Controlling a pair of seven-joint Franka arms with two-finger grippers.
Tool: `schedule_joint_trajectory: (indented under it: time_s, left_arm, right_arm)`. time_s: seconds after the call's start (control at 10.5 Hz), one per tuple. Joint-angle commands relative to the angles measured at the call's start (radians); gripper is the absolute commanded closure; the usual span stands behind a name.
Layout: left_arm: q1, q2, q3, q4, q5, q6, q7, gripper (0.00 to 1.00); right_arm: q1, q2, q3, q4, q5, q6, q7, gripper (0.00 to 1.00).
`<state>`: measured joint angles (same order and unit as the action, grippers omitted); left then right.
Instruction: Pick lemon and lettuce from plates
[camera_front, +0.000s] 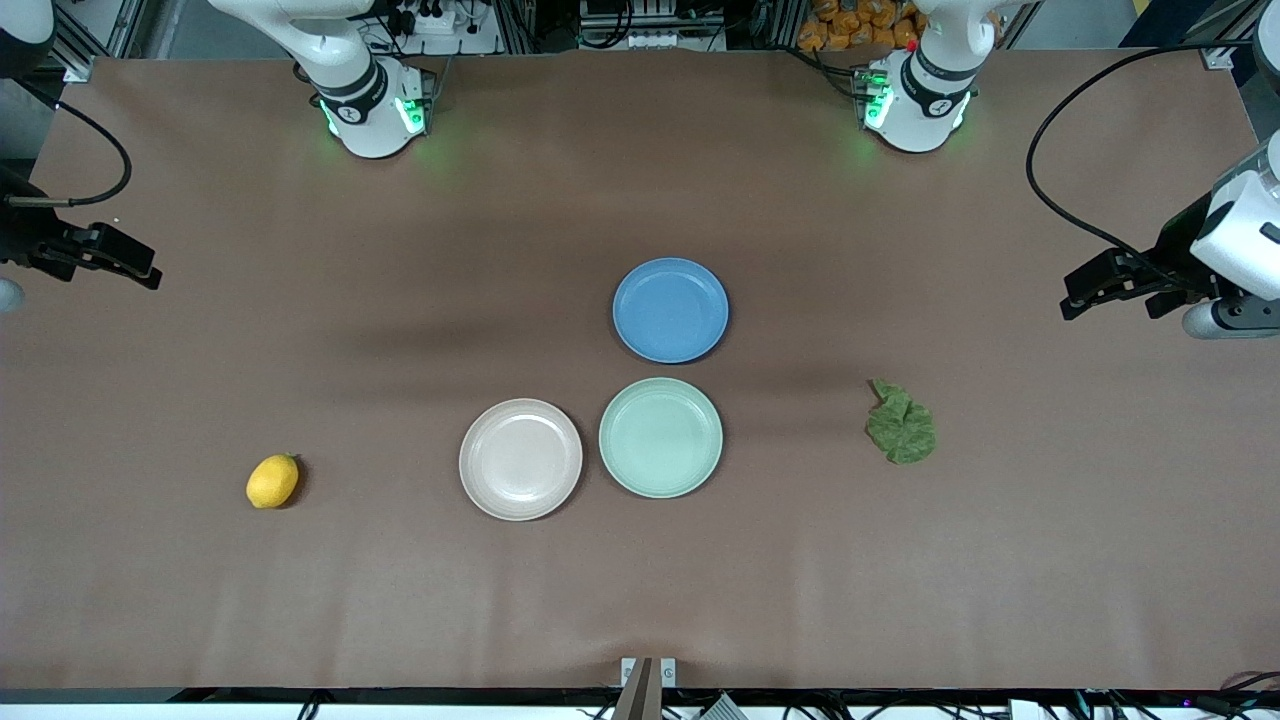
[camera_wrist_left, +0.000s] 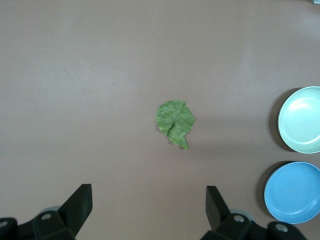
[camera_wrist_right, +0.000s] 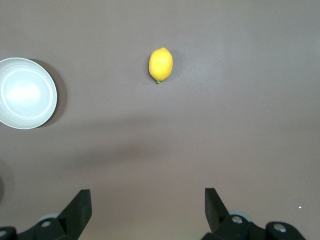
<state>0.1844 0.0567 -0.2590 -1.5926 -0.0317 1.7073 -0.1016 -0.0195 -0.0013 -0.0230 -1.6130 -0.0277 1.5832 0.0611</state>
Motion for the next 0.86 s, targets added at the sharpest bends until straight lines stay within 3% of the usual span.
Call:
schedule_joint_trajectory:
  time_s: [0.0, 0.29, 0.76]
  left_arm:
    - [0.007, -0.009, 0.0, 0.002, -0.01, 0.008, 0.017, 0.0]
    - [-0.006, -0.008, -0.017, 0.016, 0.086, 0.009, 0.01, 0.0]
    - [0.0, -0.005, -0.025, 0.022, 0.076, 0.008, -0.036, 0.0]
  right_arm:
    - [-0.005, 0.007, 0.005, 0.021, -0.015, -0.015, -0.007, 0.0]
    - [-0.004, 0.007, 0.005, 0.021, -0.015, -0.014, -0.006, 0.0]
    - [-0.01, 0.01, 0.005, 0.022, -0.015, -0.008, -0.007, 0.0]
